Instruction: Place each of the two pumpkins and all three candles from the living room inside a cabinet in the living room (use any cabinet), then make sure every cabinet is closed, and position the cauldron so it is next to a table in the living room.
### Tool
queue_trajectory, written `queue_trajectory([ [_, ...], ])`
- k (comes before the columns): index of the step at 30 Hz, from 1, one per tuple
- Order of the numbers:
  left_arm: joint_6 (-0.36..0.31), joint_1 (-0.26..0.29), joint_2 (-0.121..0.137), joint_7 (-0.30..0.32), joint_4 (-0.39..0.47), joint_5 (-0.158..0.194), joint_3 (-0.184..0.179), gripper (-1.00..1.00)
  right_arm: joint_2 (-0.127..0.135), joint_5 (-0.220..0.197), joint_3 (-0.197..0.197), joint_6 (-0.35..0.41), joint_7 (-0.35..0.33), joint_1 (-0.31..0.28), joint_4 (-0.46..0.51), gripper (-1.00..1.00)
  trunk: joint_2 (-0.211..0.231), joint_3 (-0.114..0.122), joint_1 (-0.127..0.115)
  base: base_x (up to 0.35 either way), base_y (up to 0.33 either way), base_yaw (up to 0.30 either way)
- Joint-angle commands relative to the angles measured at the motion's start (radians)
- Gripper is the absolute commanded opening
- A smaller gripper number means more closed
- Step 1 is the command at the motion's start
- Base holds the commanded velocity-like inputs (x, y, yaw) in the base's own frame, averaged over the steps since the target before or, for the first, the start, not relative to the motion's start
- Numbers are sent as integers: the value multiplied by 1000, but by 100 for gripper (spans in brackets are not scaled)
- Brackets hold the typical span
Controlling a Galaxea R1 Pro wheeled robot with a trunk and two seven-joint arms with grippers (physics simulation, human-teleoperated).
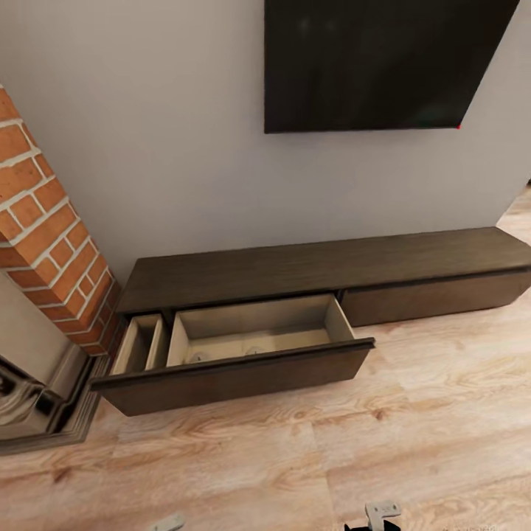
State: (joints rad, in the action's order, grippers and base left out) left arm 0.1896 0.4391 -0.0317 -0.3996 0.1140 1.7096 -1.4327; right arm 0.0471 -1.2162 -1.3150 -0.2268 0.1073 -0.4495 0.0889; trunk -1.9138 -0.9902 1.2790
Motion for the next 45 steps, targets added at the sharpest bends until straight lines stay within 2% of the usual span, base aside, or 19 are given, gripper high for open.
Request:
queue_trajectory([
  [1,0,0,0,0,0,0,0,100,0,0,0,0,0,0,0,100,0,1,0,0,0,-272],
  [16,2,0,3,1,-2,2,1,100,2,0,3,-2,-1,0,0,100,0,13,0,0,0,-272],
  [23,-3,0,3,0,-1,-2,0,100,1,-75,3,-2,-1,0,-1,100,0,19,0,0,0,-272],
  [28,-5,0,3,-1,-1,-2,0,100,-2,-86,1,-2,-1,0,-1,100,0,23,0,0,0,-272],
  [34,-6,-3,14,-3,-3,-2,0,100,-4,-89,-1,-2,-1,0,-1,100,0,28,0,0,0,-273],
  [39,-7,-4,38,-2,-4,-2,0,100,-4,-88,0,-3,-1,0,-1,100,0,31,0,0,0,-274],
  [45,-7,-3,39,-2,-4,-2,0,100,-2,-89,0,-3,-1,0,-2,100,0,36,0,0,0,-274],
])
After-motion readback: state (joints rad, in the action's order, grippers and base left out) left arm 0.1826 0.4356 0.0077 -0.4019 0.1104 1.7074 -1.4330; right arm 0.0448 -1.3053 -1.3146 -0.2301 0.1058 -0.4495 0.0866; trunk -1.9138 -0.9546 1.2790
